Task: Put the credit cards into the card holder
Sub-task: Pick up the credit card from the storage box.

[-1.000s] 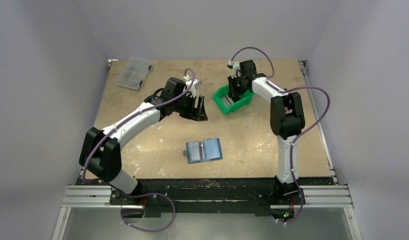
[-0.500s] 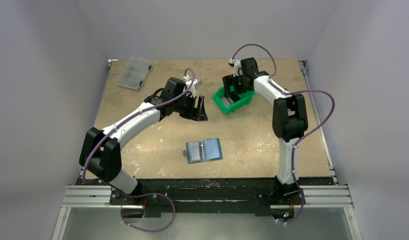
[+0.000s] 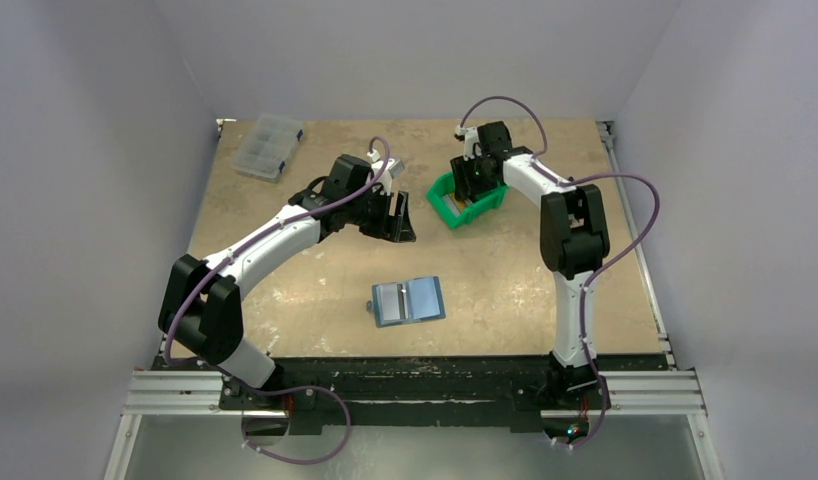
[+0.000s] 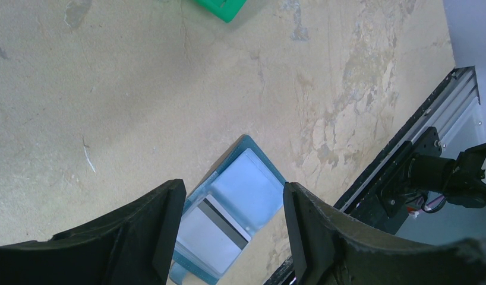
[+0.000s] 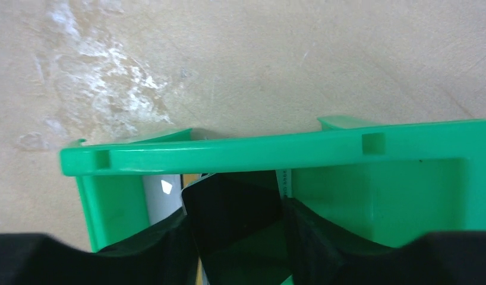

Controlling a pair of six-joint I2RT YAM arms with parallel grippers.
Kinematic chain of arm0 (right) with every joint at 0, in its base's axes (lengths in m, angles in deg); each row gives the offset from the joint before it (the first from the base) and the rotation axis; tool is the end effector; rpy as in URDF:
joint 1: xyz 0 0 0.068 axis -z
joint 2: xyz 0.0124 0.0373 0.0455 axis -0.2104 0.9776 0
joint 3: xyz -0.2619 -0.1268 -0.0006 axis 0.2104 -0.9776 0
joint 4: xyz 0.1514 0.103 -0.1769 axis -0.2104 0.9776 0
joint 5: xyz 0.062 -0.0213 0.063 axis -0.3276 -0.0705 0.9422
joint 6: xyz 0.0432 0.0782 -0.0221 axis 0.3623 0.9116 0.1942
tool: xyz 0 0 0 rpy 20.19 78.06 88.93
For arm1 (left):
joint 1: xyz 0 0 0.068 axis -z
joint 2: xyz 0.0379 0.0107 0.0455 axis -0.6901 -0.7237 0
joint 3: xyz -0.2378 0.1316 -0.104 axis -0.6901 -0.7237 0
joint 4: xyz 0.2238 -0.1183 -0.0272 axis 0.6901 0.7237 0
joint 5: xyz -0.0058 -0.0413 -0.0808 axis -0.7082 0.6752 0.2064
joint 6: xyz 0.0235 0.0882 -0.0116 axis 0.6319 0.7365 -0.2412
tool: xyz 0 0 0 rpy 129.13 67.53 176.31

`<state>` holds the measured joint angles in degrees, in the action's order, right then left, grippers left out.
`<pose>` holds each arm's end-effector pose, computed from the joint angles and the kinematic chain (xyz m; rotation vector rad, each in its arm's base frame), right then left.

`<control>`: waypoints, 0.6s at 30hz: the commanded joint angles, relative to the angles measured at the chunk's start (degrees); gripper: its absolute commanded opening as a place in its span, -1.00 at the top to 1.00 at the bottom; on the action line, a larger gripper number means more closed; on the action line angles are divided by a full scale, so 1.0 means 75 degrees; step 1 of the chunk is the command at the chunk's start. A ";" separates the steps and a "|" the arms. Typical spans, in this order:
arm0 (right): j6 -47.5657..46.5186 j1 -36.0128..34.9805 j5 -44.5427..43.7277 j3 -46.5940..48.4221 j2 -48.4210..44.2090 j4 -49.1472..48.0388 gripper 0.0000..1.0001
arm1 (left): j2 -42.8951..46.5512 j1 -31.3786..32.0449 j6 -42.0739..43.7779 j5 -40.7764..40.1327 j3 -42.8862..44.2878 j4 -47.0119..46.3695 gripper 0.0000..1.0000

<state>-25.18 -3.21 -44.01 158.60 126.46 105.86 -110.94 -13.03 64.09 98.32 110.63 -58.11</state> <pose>0.4938 0.1513 0.1559 -0.5158 2.4661 0.3068 0.3007 -0.2149 0.2630 0.4219 2.4089 -0.8835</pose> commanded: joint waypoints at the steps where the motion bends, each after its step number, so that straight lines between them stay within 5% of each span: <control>1: 0.0044 -0.0027 0.0370 0.0078 -0.0317 0.0072 0.09 | 0.0079 -0.0015 -0.0010 0.0157 -0.0087 -0.0291 -0.31; 3: 0.0149 -0.0026 0.0434 0.0074 -0.0453 0.0059 0.19 | 0.0068 -0.0015 -0.0016 0.0150 -0.0081 -0.0290 -0.31; 12: 0.0294 -0.0014 0.0862 -0.0057 -0.0728 0.0045 -0.16 | 0.0102 -0.0014 -0.0004 0.0163 -0.0076 -0.0278 -0.31; 18: 0.0337 0.0002 0.1007 0.0001 -0.0581 0.0078 0.13 | 0.0113 -0.0014 -0.0004 0.0175 -0.0070 -0.0278 -0.31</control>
<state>-23.52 -3.18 -38.77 158.44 124.65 106.04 -110.94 -13.03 64.09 98.34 110.61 -58.15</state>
